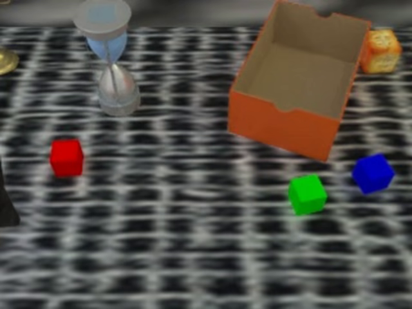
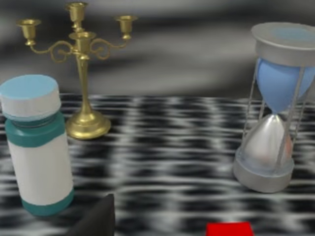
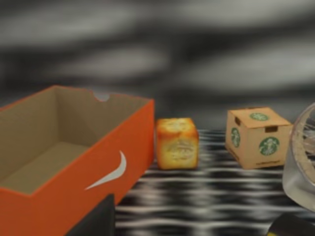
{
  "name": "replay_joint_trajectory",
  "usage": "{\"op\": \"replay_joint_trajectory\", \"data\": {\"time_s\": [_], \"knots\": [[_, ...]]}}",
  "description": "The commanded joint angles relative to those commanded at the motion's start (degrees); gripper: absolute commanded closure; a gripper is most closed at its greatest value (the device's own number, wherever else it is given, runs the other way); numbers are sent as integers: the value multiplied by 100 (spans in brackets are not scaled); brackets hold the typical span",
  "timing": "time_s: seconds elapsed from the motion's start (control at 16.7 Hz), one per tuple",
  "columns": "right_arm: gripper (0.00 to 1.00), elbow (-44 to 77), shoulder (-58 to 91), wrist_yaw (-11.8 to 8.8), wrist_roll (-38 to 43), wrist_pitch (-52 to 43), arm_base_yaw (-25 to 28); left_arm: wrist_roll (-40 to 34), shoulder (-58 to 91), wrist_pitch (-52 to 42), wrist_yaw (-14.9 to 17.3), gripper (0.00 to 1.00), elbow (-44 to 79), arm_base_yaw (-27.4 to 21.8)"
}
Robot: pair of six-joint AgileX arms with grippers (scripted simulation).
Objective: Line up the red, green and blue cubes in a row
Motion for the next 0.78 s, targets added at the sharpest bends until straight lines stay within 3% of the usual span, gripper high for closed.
{"op": "replay_joint_trajectory", "data": {"time_s": [0.78], "knots": [[0,0,0,0,0,0,0,-596,7762,-4069,-40,0,5829,-376]]}}
